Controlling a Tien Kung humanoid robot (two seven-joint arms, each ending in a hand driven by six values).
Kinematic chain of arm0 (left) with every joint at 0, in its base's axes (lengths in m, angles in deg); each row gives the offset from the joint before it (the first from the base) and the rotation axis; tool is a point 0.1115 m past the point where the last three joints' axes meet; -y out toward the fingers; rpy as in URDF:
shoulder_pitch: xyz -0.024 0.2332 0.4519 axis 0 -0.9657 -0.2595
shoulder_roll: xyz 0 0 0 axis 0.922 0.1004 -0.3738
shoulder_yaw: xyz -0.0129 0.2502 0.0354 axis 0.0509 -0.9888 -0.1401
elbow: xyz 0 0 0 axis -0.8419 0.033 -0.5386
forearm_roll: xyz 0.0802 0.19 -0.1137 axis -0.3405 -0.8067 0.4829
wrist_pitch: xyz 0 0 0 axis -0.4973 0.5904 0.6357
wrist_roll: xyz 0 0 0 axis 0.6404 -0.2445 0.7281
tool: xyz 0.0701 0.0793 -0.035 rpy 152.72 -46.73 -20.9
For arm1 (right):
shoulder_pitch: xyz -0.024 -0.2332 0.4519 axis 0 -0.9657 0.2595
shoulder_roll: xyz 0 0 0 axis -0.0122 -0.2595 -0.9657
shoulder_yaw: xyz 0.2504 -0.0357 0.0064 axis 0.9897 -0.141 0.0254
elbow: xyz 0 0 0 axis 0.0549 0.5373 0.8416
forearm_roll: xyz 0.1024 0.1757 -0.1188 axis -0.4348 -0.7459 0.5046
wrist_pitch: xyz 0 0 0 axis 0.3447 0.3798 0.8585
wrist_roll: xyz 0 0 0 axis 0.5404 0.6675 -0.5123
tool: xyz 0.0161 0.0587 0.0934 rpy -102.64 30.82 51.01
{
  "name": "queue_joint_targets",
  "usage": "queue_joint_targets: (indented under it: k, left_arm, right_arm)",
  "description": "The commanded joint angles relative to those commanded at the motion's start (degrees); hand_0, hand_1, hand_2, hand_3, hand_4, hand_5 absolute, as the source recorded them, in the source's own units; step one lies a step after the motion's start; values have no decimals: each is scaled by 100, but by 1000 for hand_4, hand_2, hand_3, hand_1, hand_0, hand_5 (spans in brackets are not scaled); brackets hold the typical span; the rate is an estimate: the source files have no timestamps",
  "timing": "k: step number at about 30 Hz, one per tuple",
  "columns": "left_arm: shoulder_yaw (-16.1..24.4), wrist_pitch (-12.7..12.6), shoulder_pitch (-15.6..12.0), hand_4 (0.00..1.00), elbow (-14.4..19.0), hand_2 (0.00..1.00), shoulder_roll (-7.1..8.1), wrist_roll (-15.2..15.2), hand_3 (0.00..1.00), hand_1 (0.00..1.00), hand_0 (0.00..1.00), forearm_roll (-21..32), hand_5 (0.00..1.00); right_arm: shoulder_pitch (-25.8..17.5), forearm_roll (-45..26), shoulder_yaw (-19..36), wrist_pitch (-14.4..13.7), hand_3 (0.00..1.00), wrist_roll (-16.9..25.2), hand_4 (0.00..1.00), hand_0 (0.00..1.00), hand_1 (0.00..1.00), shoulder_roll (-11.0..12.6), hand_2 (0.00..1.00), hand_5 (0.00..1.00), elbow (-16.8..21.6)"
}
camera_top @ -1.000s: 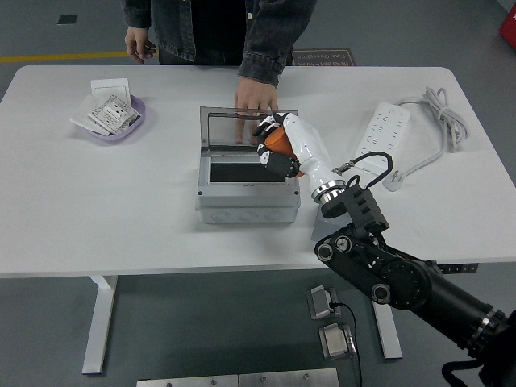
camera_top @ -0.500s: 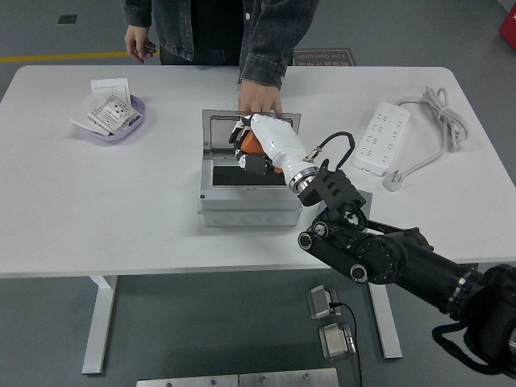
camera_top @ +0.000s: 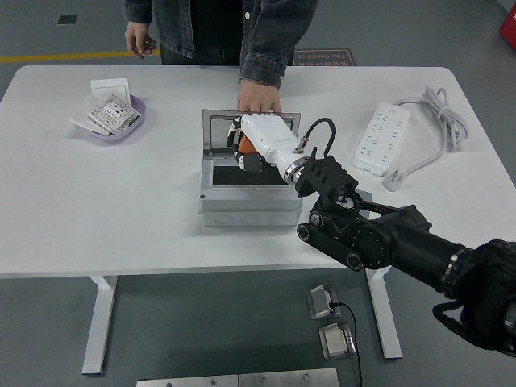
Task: Pick up the cylinder from the cube,place it in the box,flap close box
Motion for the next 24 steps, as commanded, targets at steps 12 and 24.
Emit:
queue_joint_targets:
  k: [12,24]
  left_arm:
    - [-21,9,17,718,-9,596,-6,-17,643,666,650,-5,411]
    - [-4,17,27,717,-7,596,-9,-14,643,666,650,-47,409]
  right_arm:
    - [-19,-157,-92,-118,246,115,62,2,72,0,263,59,-17]
    - [-108,-294,-260,-166,250,188,62,2,83,0,264,54,-78]
